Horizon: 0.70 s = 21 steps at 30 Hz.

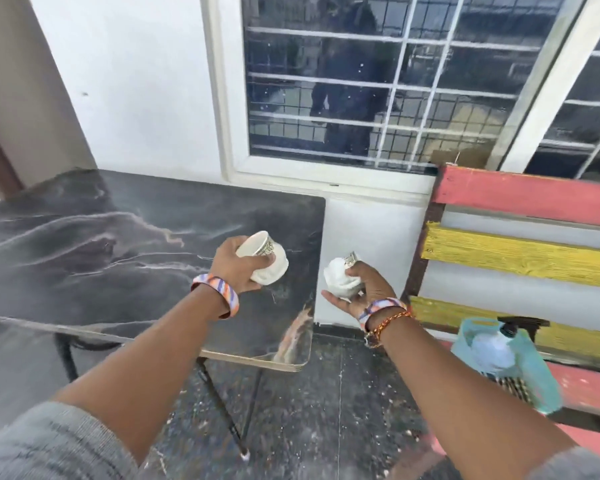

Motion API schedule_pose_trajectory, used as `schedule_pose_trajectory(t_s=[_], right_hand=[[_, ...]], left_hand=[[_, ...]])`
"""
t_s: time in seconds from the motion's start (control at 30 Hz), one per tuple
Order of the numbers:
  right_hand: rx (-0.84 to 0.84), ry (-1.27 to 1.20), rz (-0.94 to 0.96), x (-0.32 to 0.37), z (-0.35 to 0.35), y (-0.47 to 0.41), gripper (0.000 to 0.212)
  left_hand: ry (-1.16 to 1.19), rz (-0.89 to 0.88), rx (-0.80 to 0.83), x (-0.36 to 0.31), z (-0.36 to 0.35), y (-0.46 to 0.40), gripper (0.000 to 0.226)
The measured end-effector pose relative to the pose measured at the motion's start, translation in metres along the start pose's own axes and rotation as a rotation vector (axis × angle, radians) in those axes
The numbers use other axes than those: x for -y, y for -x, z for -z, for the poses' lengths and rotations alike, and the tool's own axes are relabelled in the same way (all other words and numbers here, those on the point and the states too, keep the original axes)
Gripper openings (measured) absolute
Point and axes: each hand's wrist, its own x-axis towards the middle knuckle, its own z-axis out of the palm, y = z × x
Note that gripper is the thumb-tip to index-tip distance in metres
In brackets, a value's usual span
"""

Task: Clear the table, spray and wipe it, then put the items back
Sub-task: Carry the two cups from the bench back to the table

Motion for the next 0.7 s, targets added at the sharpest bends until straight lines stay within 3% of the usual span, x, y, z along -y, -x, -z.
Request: schedule_pose_trajectory(t_s=[0.2,0.33,0.57,0.7], right_hand=[[0.047,0.003,-0.039,-0.027,-0.068,-0.048,0.004],[0.027,0.075,-0.032,-0.048,-0.121,-0.094,0.004],[0.105,0.066,-0.005,-0.079,-0.242,-0.188,0.019],[0.113,0.242,-0.024,-0.106,-0.304,-0.217,0.019]], left_hand=[[0.038,0.003,-0.037,-0.012,0.067,-0.046,0.024],[-0.007,0.000,-0.110,-0.017,0.113,-0.098,0.044],[-0.381,-0.046,-0.263,-0.032,0.214,-0.206,0.062],[-0.443,-0.043,-0.366,-0.032,0.273,-0.248,0.060]])
